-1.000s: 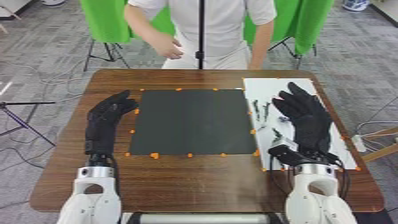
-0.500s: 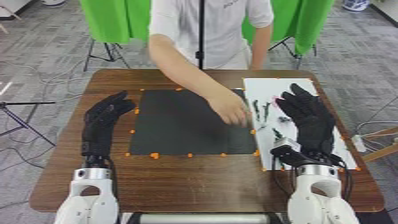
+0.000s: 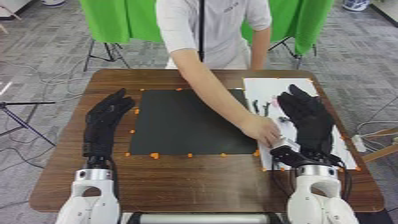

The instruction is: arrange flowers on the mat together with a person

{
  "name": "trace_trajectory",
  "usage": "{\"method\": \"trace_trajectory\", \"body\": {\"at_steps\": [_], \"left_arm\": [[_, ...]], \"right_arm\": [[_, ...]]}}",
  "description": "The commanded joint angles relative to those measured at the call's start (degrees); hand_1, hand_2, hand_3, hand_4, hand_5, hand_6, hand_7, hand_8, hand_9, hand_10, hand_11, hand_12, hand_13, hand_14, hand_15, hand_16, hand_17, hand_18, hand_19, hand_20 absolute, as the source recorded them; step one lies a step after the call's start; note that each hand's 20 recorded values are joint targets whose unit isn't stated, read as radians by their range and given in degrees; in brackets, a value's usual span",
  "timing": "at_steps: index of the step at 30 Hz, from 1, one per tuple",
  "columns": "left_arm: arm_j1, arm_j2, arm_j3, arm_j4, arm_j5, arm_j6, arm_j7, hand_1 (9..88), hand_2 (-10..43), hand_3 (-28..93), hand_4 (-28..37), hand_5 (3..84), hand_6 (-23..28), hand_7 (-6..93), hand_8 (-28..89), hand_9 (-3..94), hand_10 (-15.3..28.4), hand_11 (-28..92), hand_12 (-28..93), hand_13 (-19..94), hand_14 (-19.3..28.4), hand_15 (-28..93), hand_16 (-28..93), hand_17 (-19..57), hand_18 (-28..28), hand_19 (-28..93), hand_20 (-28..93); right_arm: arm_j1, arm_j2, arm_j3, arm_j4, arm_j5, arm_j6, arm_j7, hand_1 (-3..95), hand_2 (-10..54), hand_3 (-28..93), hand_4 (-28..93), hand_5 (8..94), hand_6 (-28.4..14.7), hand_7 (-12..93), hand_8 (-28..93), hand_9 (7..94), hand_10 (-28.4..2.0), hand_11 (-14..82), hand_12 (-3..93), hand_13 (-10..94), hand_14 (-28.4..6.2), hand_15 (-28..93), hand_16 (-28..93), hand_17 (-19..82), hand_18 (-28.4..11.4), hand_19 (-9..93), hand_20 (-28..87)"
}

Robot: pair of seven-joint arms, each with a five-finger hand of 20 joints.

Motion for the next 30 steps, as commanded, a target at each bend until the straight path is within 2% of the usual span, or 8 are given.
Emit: {"method": "trace_trajectory", "body": {"at_steps": [1, 6, 7, 10, 18, 23, 25, 30], "left_arm": [[0.2, 0.08, 0.9, 0.66, -1.13, 1.28, 0.51, 30.5, -4.5, 64, -14.9, 44.6, 5.0, 10.3, -6, 44.2, 15.0, 15, 11, 42, 16.6, 12, -1, 18.0, 11.5, 5, 23], [0.3, 0.34, 0.46, 0.45, -0.26, 0.24, 0.2, 30.3, -4.7, 65, -14.7, 44.4, 4.9, 9.5, -5, 44.0, 14.9, 14, 10, 40, 16.1, 11, -2, 16.8, 10.8, 4, 23], [0.6, 0.29, 0.36, 0.29, 0.08, 0.6, -0.11, 30.2, -4.8, 65, -14.8, 44.5, 4.9, 9.8, -5, 44.1, 14.8, 14, 10, 39, 16.3, 11, -2, 16.5, 10.9, 4, 23], [0.8, 0.26, 0.12, 0.33, -0.13, 0.46, -0.06, 29.5, -5.2, 66, -14.8, 45.6, 4.2, 11.9, -5, 45.5, 14.1, 17, 12, 40, 17.5, 12, 1, 14.0, 13.2, 9, 25], [1.2, 0.51, -0.03, 0.21, -0.04, 0.71, -0.2, 29.4, -5.2, 65, -15.1, 47.6, 4.4, 13.2, -6, 47.2, 14.0, 19, 13, 41, 18.1, 14, 2, 13.8, 13.6, 11, 26], [1.6, 0.26, -0.74, -0.02, 1.84, 0.88, -0.53, 29.5, -5.3, 65, -15.0, 48.1, 4.4, 13.7, -6, 47.6, 14.0, 19, 13, 41, 18.2, 15, 2, 13.7, 13.8, 12, 26], [1.9, 0.19, -0.9, -0.22, 1.24, 1.18, -0.51, 29.6, -5.3, 65, -15.1, 48.2, 4.3, 13.9, -6, 47.7, 14.0, 19, 13, 41, 18.2, 15, 2, 13.7, 13.6, 12, 26], [1.4, -0.32, -1.2, -0.05, 1.71, 0.44, -0.71, 29.7, -5.4, 65, -15.0, 48.6, 4.2, 14.4, -6, 48.2, 14.0, 20, 13, 42, 18.2, 16, 2, 13.6, 13.5, 12, 26]], "right_arm": [[-0.1, -0.1, -0.7, 0.6, -7.9, 1.8, -1.8, 13.4, 1.9, 75, -17, 52.2, -3.3, 10, -8, 53.4, -14.9, 6.6, 13.8, 40, -11.9, 11, 17, 23, -7.5, -1, 28], [-0.3, 0.0, -0.5, 0.5, -5.8, -0.8, -1.9, 13.0, 1.4, 75, -17, 51.1, -3.1, 10, -8, 52.7, -14.7, 6.7, 13.0, 39, -11.6, 12, 14, 21, -7.3, 0, 25], [-0.3, -0.1, -0.6, 0.5, -6.4, -0.7, -1.7, 13.0, 1.4, 76, -17, 51.1, -3.1, 10, -8, 52.6, -14.7, 6.7, 13.1, 39, -11.7, 12, 14, 21, -7.3, 0, 25], [-0.4, 0.0, -0.9, 0.5, -5.9, -0.5, -1.6, 13.0, 1.3, 76, -17, 51.1, -2.9, 11, -8, 52.5, -14.7, 6.7, 13.2, 39, -11.8, 12, 14, 21, -7.3, 0, 25], [-0.4, 0.0, -0.6, 0.3, -5.7, 0.1, -1.7, 13.6, 0.7, 76, -17, 51.1, -2.7, 11, -8, 52.4, -14.7, 6.7, 13.3, 39, -11.8, 12, 14, 21, -7.3, 0, 25], [-0.4, 0.0, -0.6, 0.5, -5.1, -0.7, -1.4, 13.7, 0.3, 76, -17, 51.1, -2.6, 11, -8, 52.5, -14.7, 6.7, 13.5, 39, -11.9, 12, 14, 21, -7.4, 0, 25], [-0.4, -0.1, -0.8, 0.4, -4.8, -0.8, -1.6, 13.8, 0.2, 76, -17, 51.1, -2.5, 11, -8, 52.5, -14.7, 6.7, 13.5, 39, -11.8, 12, 14, 21, -7.4, 0, 25], [-0.7, -0.1, -0.5, 0.3, -4.8, -0.4, -1.7, 14.0, 0.2, 76, -17, 51.1, -2.5, 11, -8, 52.6, -14.7, 6.7, 13.6, 39, -11.9, 12, 14, 21, -7.8, 1, 25]]}}
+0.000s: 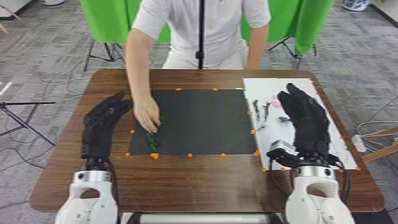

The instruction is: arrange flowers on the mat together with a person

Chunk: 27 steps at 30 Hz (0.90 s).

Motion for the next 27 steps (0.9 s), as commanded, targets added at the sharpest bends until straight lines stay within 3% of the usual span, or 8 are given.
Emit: {"method": "trace_trajectory", "body": {"at_steps": [1, 5, 20, 24, 27], "left_arm": [[0.5, -0.86, -0.6, -0.1, 0.78, -0.15, -0.76, 29.7, -5.5, 65, -15.0, 48.7, 4.2, 14.5, -6, 48.3, 14.0, 20, 13, 42, 18.3, 16, 2, 13.6, 13.5, 12, 26], [0.0, -0.67, -0.25, 0.22, 0.89, -0.26, -0.76, 29.8, -5.4, 65, -15.1, 48.8, 4.2, 14.6, -6, 48.6, 14.1, 20, 13, 42, 18.4, 17, 2, 13.6, 13.5, 12, 26], [0.5, -0.76, -0.41, -0.05, 0.42, 0.23, -0.92, 29.6, -5.8, 66, -15.7, 49.7, 4.2, 15.4, -6, 49.5, 14.1, 20, 14, 42, 18.6, 18, 2, 13.3, 13.5, 13, 26], [0.5, -0.66, -0.44, -0.08, 0.3, 0.32, -0.87, 29.6, -5.9, 66, -15.8, 49.9, 4.2, 15.4, -6, 49.6, 14.1, 20, 14, 42, 18.7, 18, 2, 13.3, 13.5, 13, 26], [0.5, -0.49, -0.47, -0.11, 0.31, 0.28, -1.01, 29.6, -5.9, 66, -15.9, 49.9, 4.3, 15.3, -6, 49.7, 14.2, 20, 14, 42, 18.6, 18, 2, 13.2, 13.5, 13, 26]], "right_arm": [[-0.7, -0.3, 0.1, -0.4, 0.0, 0.1, -0.4, 14.0, 0.2, 76, -17, 51.0, -2.6, 11, -8, 52.6, -14.7, 6.8, 13.6, 39, -11.9, 12, 14, 21, -7.9, 1, 25], [-0.7, 0.0, 0.1, -0.3, -0.5, -0.1, -0.6, 14.3, -0.5, 76, -17, 50.7, -2.5, 11, -8, 52.5, -14.7, 6.8, 13.7, 39, -11.9, 13, 14, 22, -9.2, 1, 26], [-0.8, 0.3, 0.9, 0.0, -2.6, -2.3, -1.8, 17.0, -7.0, 75, -18, 49.5, -2.2, 11, -8, 51.7, -14.4, 6.7, 14.2, 39, -11.6, 13, 15, 23, -9.5, 1, 29], [-0.8, 1.7, 1.4, -1.0, -6.2, 0.3, -1.9, 18.0, -9.4, 73, -22, 49.0, -2.0, 11, -8, 51.7, -14.2, 6.7, 14.7, 40, -11.6, 13, 16, 24, -9.7, 1, 32], [-1.1, 3.9, 2.8, -2.6, -14.1, 5.9, 0.7, 18.0, -9.5, 66, -28, 49.0, -2.5, 12, -8, 52.9, -13.9, 7.1, 15.2, 43, -11.8, 14, 17, 28, -10.9, 5, 40]]}}
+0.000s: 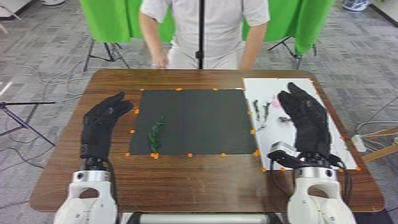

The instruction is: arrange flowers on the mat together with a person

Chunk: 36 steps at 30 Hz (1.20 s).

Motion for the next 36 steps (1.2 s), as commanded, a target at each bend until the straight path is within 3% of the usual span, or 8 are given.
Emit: {"method": "trace_trajectory", "body": {"at_steps": [1, 4, 8, 12, 17, 25, 36], "left_arm": [[0.7, -0.08, -0.07, -0.13, -0.1, 0.36, -0.64, 29.6, -5.9, 66, -15.9, 49.9, 4.3, 15.3, -6, 49.7, 14.2, 20, 14, 42, 18.7, 18, 2, 13.2, 13.5, 13, 26], [0.9, 0.15, -0.25, -0.31, -0.16, 0.59, -0.69, 29.6, -6.0, 66, -16.0, 50.0, 4.3, 15.2, -6, 49.7, 14.2, 20, 14, 42, 18.6, 18, 2, 13.2, 13.6, 13, 26], [1.4, 0.71, -0.45, -0.7, -0.47, 1.08, -0.78, 29.5, -6.1, 66, -16.1, 50.1, 4.3, 15.1, -6, 49.9, 14.2, 20, 14, 42, 18.8, 18, 2, 13.1, 13.6, 13, 26], [1.4, 0.79, -0.38, -0.79, -0.42, 1.03, -0.86, 29.6, -6.0, 66, -16.2, 50.1, 4.3, 15.1, -6, 50.0, 14.2, 20, 14, 43, 18.7, 18, 2, 13.1, 13.6, 13, 26], [1.2, 1.18, -0.52, -0.88, -0.44, 0.91, -0.99, 29.7, -6.0, 66, -16.1, 50.1, 4.4, 15.0, -6, 50.0, 14.2, 20, 14, 43, 18.8, 19, 2, 13.0, 13.6, 13, 26], [1.7, 1.22, -0.57, -1.15, -0.46, 1.01, -1.21, 29.8, -5.8, 66, -16.0, 50.1, 4.5, 14.9, -6, 49.8, 14.2, 20, 14, 42, 18.8, 18, 1, 13.0, 13.6, 14, 26], [1.5, 1.18, -0.43, -1.06, -0.33, 0.48, -1.66, 29.8, -5.6, 65, -15.6, 50.0, 4.5, 14.7, -6, 49.6, 14.3, 20, 14, 42, 18.7, 18, 1, 13.0, 13.6, 14, 26]], "right_arm": [[-0.9, 4.8, 2.7, -3.1, -16.7, 9.5, 3.8, 21.5, -9.5, 61, -28, 50.2, -2.8, 12, -8, 55.1, -13.8, 8.2, 15.9, 45, -12.0, 15, 18, 29, -11.3, 9, 42], [-1.3, 8.0, 5.8, -4.7, -37.6, 12.8, 12.0, 30.4, -9.5, 49, -28, 53.2, -3.1, 13, -8, 59.5, -13.7, 11.0, 17.7, 52, -11.9, 17, 21, 29, -12.2, 19, 45], [-1.9, 11.9, 8.7, -5.4, -64.6, 14.6, 24.4, 34.7, -9.5, 50, -28, 57.5, -2.1, 16, -8, 64.5, -13.1, 16.6, 19.8, 60, -11.1, 21, 27, 30, -13.1, 30, 48], [-3.1, 15.8, 10.5, -6.5, -76.8, 6.2, 36.1, 37.4, -9.5, 50, -28, 62.1, -0.5, 19, -8, 68.9, -12.0, 21.1, 22.0, 65, -10.3, 26, 30, 31, -14.0, 38, 48], [-6.4, 19.7, 13.5, -7.0, -78.4, -3.5, 40.9, 39.7, -9.5, 50, -28, 63.8, -0.3, 18, -8, 69.9, -11.5, 21.6, 22.4, 66, -10.0, 28, 30, 31, -14.4, 41, 46], [-6.6, 23.8, 12.4, -4.1, -79.5, -8.3, 44.2, 38.4, -9.5, 57, -28, 65.7, 0.2, 18, -8, 71.0, -11.2, 20.6, 21.9, 67, -9.9, 28, 30, 32, -14.7, 42, 46], [-4.9, 24.2, 10.3, 2.1, -78.4, -11.9, 47.0, 38.8, -9.5, 60, -28, 68.9, 0.1, 17, -7, 74.4, -10.6, 19.4, 21.0, 71, -9.5, 30, 31, 35, -15.7, 46, 46]]}}
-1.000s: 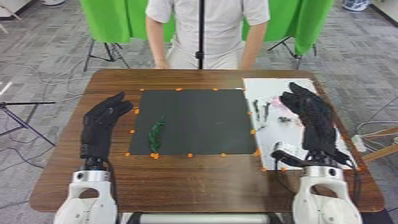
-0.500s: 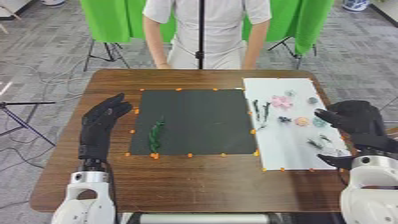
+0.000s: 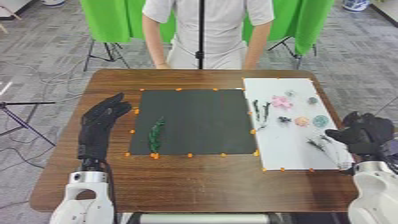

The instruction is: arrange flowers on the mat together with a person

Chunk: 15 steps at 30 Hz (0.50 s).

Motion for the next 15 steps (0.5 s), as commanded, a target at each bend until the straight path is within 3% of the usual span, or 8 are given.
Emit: {"method": "trace_trajectory", "body": {"at_steps": [1, 15], "left_arm": [[0.6, -0.08, 0.03, -0.14, -0.2, 0.13, -1.01, 29.8, -5.6, 65, -15.6, 49.9, 4.5, 14.7, -6, 49.6, 14.3, 20, 14, 42, 18.7, 18, 1, 13.0, 13.6, 14, 26], [0.8, -0.19, -0.01, -0.14, -0.21, -0.12, -1.18, 29.6, -5.7, 65, -15.7, 49.8, 4.4, 14.7, -6, 49.5, 14.3, 20, 14, 42, 18.7, 18, 2, 12.7, 13.6, 14, 26]], "right_arm": [[1.0, 0.1, -1.0, 4.6, 2.1, -2.4, 2.2, 39.1, -9.5, 59, -28, 69.2, 0.3, 17, -7, 74.8, -10.5, 19.2, 20.8, 72, -9.5, 30, 31, 35, -15.7, 47, 47], [2.7, -0.1, -4.4, 8.5, 1.0, 0.2, 4.8, 43.1, -9.5, 56, -28, 74.9, 1.5, 18, -8, 81.1, -10.4, 18.5, 20.4, 78, -7.7, 30, 35, 34, -17.0, 52, 47]]}}
